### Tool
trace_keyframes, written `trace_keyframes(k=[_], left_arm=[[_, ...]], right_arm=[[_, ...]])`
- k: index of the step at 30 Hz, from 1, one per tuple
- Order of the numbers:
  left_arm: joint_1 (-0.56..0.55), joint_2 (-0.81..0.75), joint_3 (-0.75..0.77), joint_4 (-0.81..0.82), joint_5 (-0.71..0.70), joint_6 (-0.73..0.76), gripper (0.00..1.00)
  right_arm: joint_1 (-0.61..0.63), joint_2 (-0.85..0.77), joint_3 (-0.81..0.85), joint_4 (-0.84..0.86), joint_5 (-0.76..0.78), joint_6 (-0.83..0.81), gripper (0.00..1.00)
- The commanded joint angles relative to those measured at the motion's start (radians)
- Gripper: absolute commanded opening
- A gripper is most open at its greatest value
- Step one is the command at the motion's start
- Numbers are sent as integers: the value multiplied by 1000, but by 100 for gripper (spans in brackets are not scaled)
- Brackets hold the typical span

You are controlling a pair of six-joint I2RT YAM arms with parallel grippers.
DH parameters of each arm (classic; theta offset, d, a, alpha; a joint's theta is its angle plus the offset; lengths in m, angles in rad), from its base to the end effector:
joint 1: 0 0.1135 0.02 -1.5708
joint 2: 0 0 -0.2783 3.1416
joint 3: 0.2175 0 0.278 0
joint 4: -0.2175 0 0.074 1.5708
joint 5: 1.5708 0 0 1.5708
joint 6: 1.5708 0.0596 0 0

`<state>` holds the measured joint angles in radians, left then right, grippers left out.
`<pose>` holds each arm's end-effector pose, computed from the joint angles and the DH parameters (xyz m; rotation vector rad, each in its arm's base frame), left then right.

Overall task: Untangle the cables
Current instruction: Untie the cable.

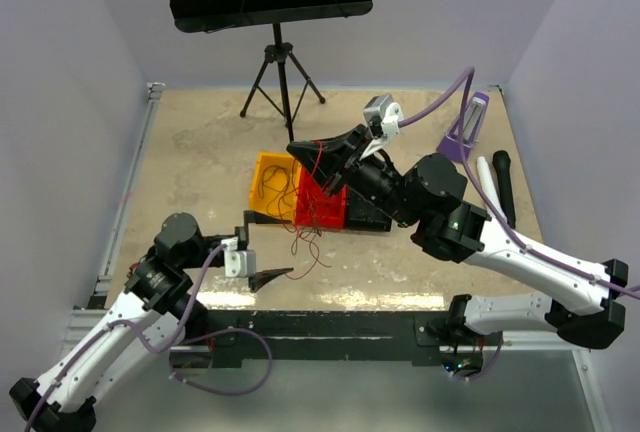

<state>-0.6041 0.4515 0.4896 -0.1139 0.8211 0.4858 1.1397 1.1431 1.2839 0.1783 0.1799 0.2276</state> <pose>0.1010 -0.1227 0.2965 1.3433 1.0050 -0.7613 0.1312 0.2598 0.5058 -0.4337 1.2583 1.0618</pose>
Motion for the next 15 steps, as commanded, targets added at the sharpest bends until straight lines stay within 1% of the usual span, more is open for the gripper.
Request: trace_keyframes(k=[1,2,5,7,9,11,13,14,15], left_arm=[[3,88,-22,97,151,-101,100],[3,114,-26,167,165,-134,100],[3,189,-52,307,185,-200,100],[4,217,-68,443,107,-272,99],[3,227,-74,512,23,-276,96],[3,237,-72,534,-23,-267,87],[3,248,-59,519,-51,-262,74],[4,251,-53,507,-65,-268,70],[3,247,-52,511,-72,-276,70]], right_arm=[[-3,-9,63,18,-86,22,0],[-3,-8,69,26,-98,32,0],[-3,-2,74,38,-126,52,0],[-3,1,77,46,-129,59,0],[-3,3,83,44,-143,70,0],[-3,-3,77,46,-149,79,0],[-3,-9,72,47,-149,84,0],[-1,-14,72,47,-149,87,0],[-1,-16,69,47,-151,88,0]])
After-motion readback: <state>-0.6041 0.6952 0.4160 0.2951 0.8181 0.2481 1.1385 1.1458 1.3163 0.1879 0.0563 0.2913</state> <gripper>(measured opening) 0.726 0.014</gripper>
